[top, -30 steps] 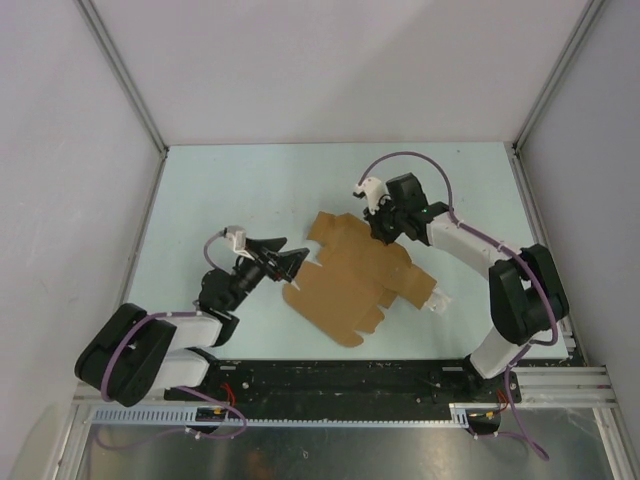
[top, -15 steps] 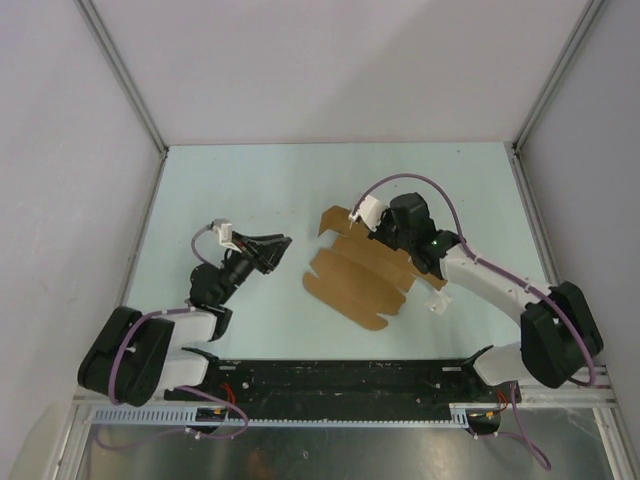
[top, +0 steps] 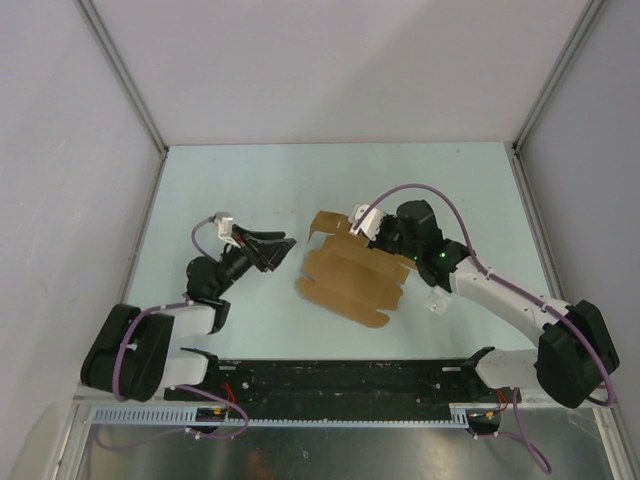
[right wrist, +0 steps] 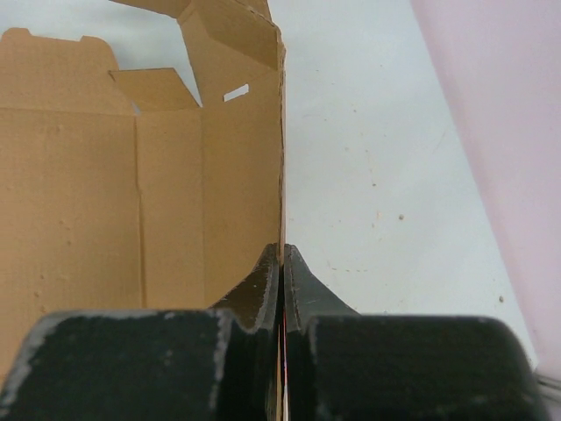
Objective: Fold the paper box
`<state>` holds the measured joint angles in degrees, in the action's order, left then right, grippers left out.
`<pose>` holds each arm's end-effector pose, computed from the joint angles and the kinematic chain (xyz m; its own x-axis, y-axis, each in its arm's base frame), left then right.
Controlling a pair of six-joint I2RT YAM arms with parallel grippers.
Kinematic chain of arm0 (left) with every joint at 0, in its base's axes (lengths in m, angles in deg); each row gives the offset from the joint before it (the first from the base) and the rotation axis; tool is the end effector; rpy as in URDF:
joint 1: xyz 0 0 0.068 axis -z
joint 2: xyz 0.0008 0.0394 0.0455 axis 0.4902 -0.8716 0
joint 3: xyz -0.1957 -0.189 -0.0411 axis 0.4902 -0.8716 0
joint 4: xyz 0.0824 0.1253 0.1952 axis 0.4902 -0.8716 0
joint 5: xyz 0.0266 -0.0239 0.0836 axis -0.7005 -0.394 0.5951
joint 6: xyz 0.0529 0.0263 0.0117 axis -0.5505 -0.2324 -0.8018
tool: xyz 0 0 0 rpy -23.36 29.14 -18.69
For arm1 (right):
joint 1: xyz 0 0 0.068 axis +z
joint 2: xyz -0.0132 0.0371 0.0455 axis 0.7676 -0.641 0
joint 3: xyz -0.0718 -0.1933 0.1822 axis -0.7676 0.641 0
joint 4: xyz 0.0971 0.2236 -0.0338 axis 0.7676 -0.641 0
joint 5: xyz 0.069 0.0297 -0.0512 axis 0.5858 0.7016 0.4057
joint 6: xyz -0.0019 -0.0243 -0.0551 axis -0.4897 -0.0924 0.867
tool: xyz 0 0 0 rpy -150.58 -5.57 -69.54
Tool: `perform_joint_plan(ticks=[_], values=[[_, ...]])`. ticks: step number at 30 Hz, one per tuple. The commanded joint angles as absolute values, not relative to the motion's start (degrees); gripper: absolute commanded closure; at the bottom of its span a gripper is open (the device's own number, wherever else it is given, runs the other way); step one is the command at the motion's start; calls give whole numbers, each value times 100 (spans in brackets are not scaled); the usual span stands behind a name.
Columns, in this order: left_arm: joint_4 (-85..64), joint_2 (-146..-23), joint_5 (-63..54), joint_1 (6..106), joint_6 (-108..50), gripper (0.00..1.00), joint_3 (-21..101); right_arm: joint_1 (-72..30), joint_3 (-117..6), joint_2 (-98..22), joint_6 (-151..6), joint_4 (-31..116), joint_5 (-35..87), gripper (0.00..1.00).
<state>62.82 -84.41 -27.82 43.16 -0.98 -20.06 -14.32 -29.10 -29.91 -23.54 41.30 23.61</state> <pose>0.2069 -0.0749 0.2167 -0.2947 -0.4866 -0.8224 0.6678 0.5107 -0.5415 0.2268 0.1686 0.2801 0.1762 -0.6978 -0.6943 -0.7155 0.3937 -0.5771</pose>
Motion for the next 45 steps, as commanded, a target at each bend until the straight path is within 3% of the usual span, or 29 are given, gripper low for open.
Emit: perform_joint_plan(ticks=[1, 2, 7, 10, 14, 20, 26, 31, 39, 45], values=[[6529, -7798, -2779, 4219, -29, 25, -2156, -1305, -2856, -2848, -2266, 4155, 2523, 100], [6503, -7700, -2743, 4175, 24, 0, -2174, -1270, -2856, -2839, -2275, 4155, 2540, 100], [6082, -7050, -2244, 4140, 104, 0, -2323, -1138, -2821, -2839, -2310, 4260, 2409, 100], [5828, -6514, -1295, 4096, 402, 0, -2613, -1094, -2812, -2857, -2345, 4260, 2347, 100], [5141, -6451, -1732, 3885, -203, 0, -2349, -1076, -2804, -2883, -2389, 4260, 2294, 100], [5167, -6724, -1486, 3744, 351, 0, -2455, -1032, -2804, -2971, -2398, 4462, 2215, 100], [5167, -7216, -2382, 3832, -474, 1, -2183, -936, -2804, -3050, -2451, 4410, 2127, 100], [5184, -7181, -1873, 4218, -1468, 2, -2323, -848, -2804, -3164, -2206, 4129, 2031, 100], [5290, -7882, -1047, 4491, -2172, 8, -2227, -733, -2777, -3182, -1915, 4093, 1855, 100], [5290, -8560, -1168, 4482, -1725, 22, -1761, -611, -2496, -3033, -1774, 4593, 1328, 100]])
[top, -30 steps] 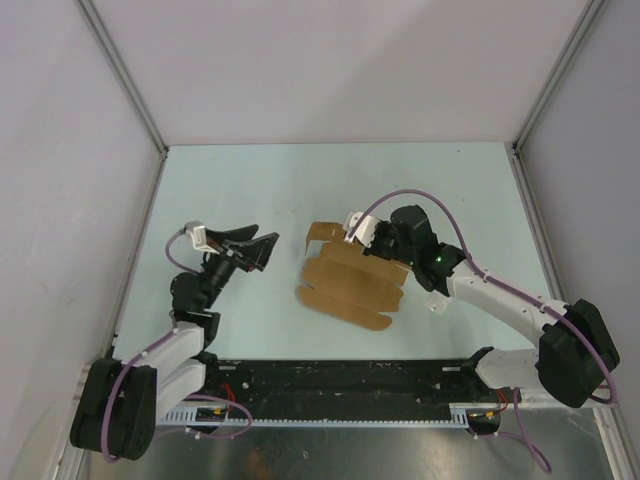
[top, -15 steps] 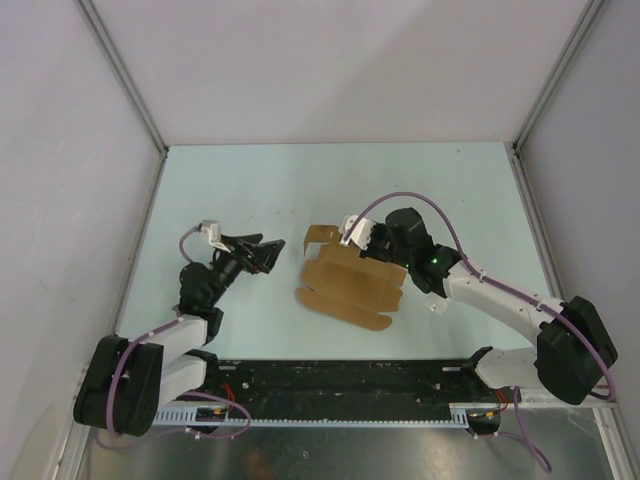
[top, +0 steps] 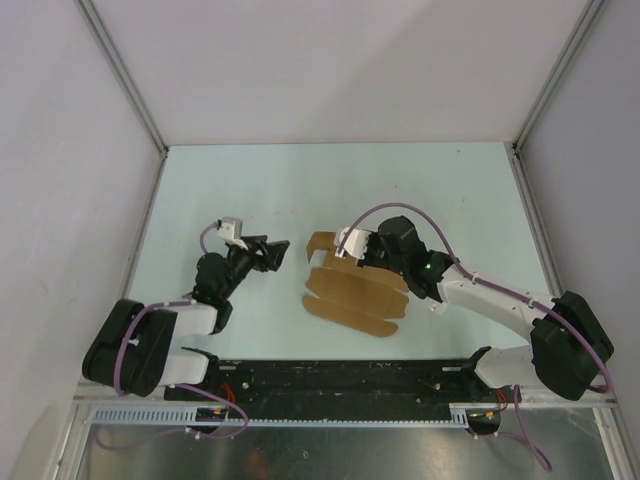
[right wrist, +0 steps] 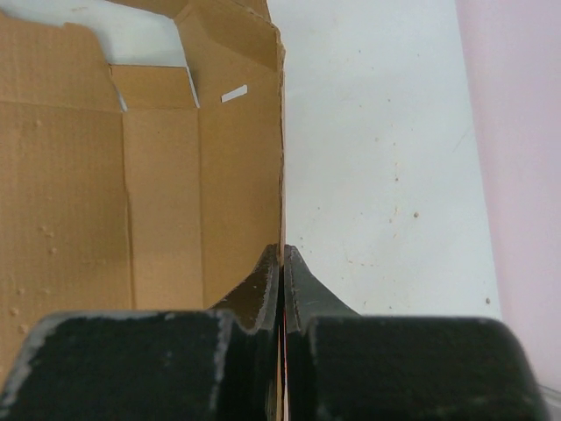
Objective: Fold the paper box
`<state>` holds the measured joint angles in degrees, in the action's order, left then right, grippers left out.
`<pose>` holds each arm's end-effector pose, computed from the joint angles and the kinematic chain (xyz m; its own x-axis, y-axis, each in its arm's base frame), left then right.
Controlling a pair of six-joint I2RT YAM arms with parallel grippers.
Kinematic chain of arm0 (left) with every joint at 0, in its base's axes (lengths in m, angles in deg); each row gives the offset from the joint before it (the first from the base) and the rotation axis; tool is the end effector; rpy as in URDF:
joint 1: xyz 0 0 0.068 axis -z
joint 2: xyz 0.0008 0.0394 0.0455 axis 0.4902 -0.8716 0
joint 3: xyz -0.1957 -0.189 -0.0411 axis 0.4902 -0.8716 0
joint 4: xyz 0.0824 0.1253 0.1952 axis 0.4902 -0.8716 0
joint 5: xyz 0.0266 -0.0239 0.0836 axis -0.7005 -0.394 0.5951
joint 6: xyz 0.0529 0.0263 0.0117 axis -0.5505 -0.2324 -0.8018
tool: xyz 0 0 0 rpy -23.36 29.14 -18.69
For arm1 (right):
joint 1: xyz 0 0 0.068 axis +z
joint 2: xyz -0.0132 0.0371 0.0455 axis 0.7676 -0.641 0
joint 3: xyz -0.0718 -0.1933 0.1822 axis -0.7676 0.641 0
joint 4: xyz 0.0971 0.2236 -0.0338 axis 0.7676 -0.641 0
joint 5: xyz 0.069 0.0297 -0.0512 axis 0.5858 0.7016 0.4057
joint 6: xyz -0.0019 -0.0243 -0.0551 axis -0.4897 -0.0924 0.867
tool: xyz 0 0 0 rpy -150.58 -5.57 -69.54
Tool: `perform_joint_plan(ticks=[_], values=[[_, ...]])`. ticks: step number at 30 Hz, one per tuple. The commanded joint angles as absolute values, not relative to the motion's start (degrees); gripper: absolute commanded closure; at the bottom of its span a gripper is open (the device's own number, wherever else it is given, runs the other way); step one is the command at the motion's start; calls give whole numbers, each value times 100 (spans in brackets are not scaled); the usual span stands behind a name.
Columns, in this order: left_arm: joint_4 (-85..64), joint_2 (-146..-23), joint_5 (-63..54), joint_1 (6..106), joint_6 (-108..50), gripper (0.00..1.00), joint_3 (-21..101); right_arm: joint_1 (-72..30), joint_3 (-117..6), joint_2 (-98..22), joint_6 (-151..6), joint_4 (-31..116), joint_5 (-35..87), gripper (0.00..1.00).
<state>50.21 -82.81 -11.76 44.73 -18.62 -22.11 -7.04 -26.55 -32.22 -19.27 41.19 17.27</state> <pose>0.2066 -0.0692 0.1881 -0.2121 -0.3158 -0.9248 0.4697 0.7969 -0.3798 0.2082 0.1935 0.2543 0.2301 -0.7773 -0.5856 -0.7305 0.2596 -0.6316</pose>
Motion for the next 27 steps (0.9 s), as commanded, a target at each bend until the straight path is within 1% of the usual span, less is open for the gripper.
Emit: perform_joint_plan(ticks=[1, 4, 5, 7, 9, 11, 13, 14, 17, 27], values=[[5290, -8717, -1257, 4500, -1654, 25, -1717, -593, -2392, -3007, -1800, 4664, 1275, 100], [5290, -9017, -1424, 4613, -1592, 30, -1559, -531, -2128, -2910, -1871, 5041, 1047, 100], [5290, -9044, -1407, 4658, -1627, 30, -1541, -505, -2049, -2901, -1888, 5269, 994, 99], [5290, -9114, -1284, 4798, -1689, 30, -1524, -435, -1803, -2892, -1827, 5612, 836, 93], [5290, -9167, -1266, 4851, -1698, 30, -1488, -329, -1670, -2936, -1783, 5911, 687, 91], [5290, -9254, -1293, 4869, -1663, 30, -1445, -268, -1512, -2997, -1722, 6289, 484, 92], [5290, -9299, -1328, 4887, -1662, 30, -1427, -145, -1398, -3155, -1556, 6718, 169, 99], [5290, -9325, -1328, 4887, -1663, 30, -1427, -118, -1310, -3234, -1511, 6852, 80, 100], [5290, -9352, -1328, 4896, -1706, 30, -1435, -30, -1196, -3428, -1388, 7274, -158, 100], [5238, -9738, -1398, 4948, -1715, 32, -1286, 75, -967, -3472, -1203, 7653, -211, 100]])
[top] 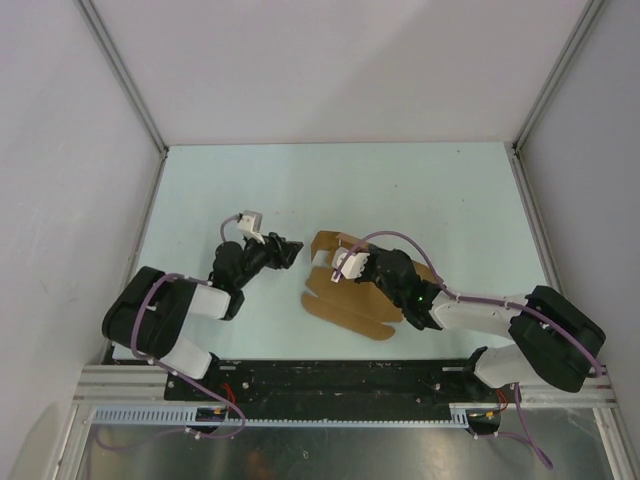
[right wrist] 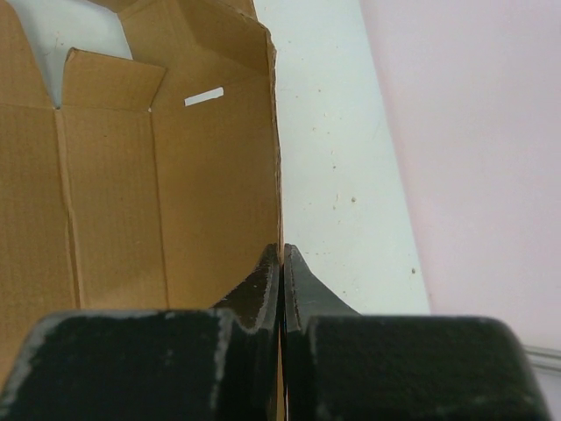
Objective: Fold the paper box
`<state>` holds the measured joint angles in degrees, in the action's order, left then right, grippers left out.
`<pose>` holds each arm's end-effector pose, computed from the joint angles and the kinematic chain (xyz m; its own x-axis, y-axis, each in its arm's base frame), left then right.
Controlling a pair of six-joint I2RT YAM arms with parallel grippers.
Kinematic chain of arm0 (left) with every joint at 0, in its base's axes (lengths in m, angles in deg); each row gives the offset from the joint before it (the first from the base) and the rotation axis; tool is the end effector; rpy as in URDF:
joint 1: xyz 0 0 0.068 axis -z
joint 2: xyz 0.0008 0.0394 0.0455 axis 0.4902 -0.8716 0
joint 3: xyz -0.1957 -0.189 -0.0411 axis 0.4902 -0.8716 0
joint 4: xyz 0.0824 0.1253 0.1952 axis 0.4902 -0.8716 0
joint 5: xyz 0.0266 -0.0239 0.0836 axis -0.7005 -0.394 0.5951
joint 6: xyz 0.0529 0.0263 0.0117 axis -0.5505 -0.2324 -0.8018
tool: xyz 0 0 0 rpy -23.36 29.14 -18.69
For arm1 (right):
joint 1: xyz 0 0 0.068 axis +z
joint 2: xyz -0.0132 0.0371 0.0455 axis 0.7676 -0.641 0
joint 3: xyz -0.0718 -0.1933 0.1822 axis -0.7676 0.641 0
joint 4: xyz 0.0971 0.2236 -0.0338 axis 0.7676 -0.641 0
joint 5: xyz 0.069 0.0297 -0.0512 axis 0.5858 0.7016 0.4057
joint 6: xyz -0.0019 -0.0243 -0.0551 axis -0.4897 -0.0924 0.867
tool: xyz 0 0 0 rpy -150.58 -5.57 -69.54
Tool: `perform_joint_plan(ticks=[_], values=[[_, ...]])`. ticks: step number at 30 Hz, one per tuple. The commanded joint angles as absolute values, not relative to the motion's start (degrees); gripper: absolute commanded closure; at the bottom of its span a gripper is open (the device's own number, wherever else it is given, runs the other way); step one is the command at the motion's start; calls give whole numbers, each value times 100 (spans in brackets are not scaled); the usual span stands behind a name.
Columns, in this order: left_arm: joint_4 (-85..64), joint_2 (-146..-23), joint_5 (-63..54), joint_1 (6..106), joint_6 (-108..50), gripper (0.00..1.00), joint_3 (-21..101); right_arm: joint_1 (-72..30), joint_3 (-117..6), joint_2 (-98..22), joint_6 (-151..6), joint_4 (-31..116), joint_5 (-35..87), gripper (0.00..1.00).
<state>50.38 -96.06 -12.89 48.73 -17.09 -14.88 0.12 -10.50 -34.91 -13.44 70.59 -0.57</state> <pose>0.2387 -0.0975 0.1711 -0.3411 -0.2852 -0.8957 0.4923 0.7575 -0.4287 0.1858 0.2007 0.2072 0.2870 -0.8246 -0.4874 -0.4966 0.3070 -0.8118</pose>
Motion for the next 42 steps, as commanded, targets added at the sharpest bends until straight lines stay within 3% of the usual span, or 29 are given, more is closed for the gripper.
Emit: perform_joint_plan(ticks=[1, 42], values=[[5229, -9808, -1398, 4957, -1741, 33, -1260, 75, -958, -3455, -1212, 7653, -211, 100], [4736, -10767, -2084, 5994, -3315, 43, -302, 146, -949, -3367, -1423, 7248, 9, 100]])
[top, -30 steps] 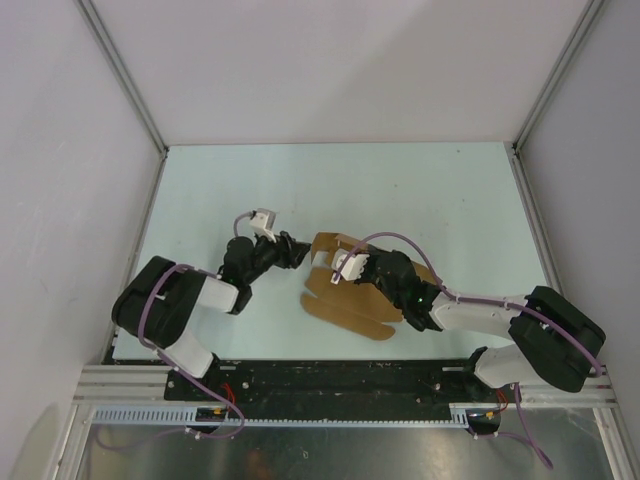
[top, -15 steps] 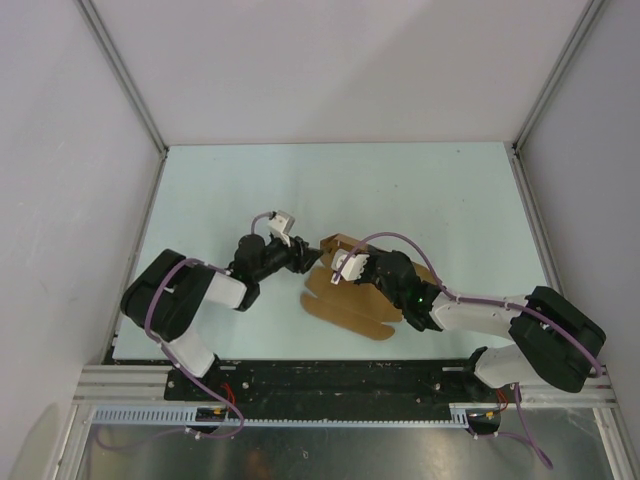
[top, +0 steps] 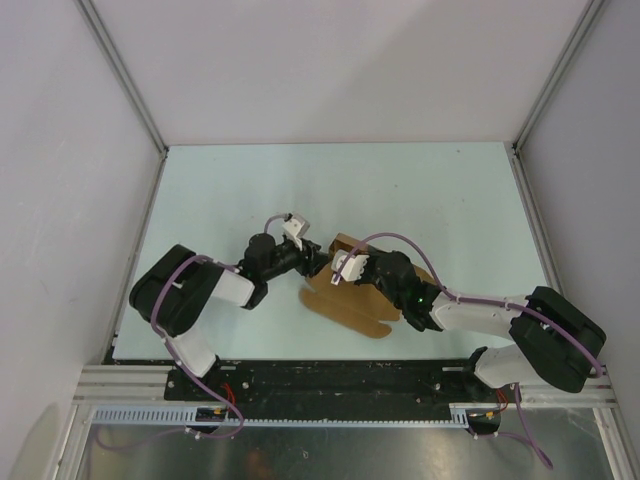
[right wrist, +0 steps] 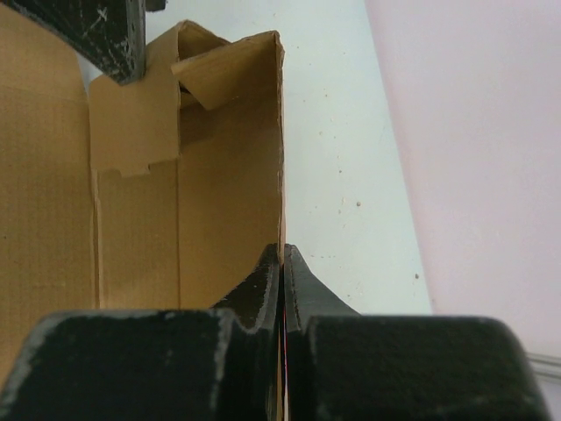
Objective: Fold the paper box
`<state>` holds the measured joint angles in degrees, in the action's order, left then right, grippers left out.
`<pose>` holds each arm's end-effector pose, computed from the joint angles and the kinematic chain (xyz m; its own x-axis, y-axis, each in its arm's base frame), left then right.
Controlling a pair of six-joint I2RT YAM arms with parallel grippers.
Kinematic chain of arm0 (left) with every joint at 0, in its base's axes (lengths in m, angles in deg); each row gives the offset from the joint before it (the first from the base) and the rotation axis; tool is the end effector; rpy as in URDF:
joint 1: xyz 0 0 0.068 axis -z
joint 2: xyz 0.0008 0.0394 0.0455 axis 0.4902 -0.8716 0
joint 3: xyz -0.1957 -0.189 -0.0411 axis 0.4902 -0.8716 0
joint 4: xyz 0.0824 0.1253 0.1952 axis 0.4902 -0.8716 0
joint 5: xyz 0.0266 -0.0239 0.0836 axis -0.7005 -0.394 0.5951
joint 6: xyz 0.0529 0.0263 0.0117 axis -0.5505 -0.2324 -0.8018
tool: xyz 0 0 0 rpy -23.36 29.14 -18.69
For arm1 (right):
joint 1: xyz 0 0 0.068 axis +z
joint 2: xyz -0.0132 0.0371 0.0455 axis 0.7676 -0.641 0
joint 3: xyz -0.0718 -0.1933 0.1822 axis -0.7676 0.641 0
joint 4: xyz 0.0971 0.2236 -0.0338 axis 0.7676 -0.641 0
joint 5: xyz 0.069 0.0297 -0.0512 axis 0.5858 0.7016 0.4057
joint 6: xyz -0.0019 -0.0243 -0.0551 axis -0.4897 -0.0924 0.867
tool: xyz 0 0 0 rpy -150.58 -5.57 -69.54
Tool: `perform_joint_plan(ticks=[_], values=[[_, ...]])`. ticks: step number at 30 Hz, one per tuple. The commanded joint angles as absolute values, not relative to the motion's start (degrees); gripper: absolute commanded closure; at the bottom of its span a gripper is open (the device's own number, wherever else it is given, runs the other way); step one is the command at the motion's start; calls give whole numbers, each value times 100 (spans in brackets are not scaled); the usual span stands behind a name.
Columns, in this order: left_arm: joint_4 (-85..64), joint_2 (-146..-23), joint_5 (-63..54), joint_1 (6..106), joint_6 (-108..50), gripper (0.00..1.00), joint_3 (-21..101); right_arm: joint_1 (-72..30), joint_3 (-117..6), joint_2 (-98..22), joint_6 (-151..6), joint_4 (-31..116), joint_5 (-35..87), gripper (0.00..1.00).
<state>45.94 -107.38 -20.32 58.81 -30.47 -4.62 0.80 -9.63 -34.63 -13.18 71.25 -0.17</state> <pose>0.2544 -0.1646 0.1554 -0.3271 0.0001 -0.9450 0.7508 0.6072 -0.2598 0.1816 0.2011 0.2050 0.3039 -0.8194 -0.4861 -0.5017 0.2961 -0.8128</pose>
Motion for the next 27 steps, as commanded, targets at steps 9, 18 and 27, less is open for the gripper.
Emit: perform_joint_plan(ticks=[9, 18, 27], values=[[4789, -10784, -1952, 6012, -3368, 43, -451, 154, -958, -3551, -1379, 7345, -386, 100], [4815, -10837, -1969, 6020, -3552, 43, -451, 163, -949, -3841, -1300, 7512, -624, 100], [4815, -10872, -1926, 5994, -3710, 42, -495, 137, -949, -4034, -1194, 7626, -764, 100]])
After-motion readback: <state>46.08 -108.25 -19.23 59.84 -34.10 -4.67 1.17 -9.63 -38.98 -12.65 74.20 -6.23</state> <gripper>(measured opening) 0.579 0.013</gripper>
